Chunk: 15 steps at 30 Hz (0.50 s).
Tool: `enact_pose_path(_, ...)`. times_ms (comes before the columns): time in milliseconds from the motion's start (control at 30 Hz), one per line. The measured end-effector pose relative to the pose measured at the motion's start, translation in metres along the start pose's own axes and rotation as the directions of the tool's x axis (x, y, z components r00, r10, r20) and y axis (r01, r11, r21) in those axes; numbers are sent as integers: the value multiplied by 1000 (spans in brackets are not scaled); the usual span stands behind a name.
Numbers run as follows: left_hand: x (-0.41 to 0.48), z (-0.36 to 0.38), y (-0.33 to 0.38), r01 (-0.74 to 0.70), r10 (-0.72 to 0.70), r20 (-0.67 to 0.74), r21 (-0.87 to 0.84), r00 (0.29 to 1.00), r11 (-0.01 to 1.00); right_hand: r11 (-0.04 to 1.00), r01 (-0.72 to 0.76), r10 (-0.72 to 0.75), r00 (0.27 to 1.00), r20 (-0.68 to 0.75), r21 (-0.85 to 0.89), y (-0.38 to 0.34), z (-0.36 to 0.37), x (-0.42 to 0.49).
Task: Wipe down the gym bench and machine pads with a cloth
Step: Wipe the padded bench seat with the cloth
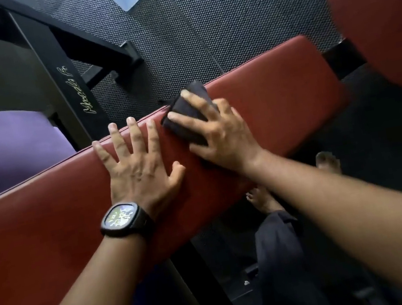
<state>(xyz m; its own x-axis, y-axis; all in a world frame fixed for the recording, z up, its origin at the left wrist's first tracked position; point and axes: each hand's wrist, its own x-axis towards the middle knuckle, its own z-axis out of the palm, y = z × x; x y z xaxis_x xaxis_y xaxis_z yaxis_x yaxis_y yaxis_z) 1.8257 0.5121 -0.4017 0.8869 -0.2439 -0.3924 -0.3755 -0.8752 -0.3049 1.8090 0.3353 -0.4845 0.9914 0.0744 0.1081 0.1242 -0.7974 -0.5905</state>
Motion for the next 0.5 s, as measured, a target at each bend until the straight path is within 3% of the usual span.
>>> enact_pose_path(33, 2, 0, 1, -8, 8, 1, 7, 1000, 1000, 999, -43, 43, 999, 11, -25, 14, -1, 9)
enact_pose_path(100, 6, 0, 3, -18, 18, 6, 19, 1000, 1000, 962, -273, 273, 962, -9, -10, 35, -1, 10)
enact_pose_path(200, 7, 0, 4, -6, 6, 10, 29, 1000, 1000, 811, -583, 584, 805, -107, 50, 31, 7, -17)
enact_pose_path(267, 7, 0, 5, -10, 10, 13, 16, 1000, 1000, 737, -671, 675, 722, -151, 86, 0, 10, -46)
enact_pose_path(333, 8, 0, 8, -37, 37, 7, 1, 999, 999, 799, -594, 601, 793, -98, 98, -32, 5, -69)
enact_pose_path(400, 10, 1, 13, -74, 74, -11, -15, 997, 997, 936, -328, 334, 942, -29, 128, -39, -2, -67)
enact_pose_path(433, 12, 2, 16, -80, 80, -19, -21, 997, 997, 975, -178, 182, 983, -19, 131, -30, -4, -55)
enact_pose_path(500, 16, 2, 21, -65, 64, -21, -24, 998, 998, 997, 50, -48, 999, -26, 64, -1, -4, -22)
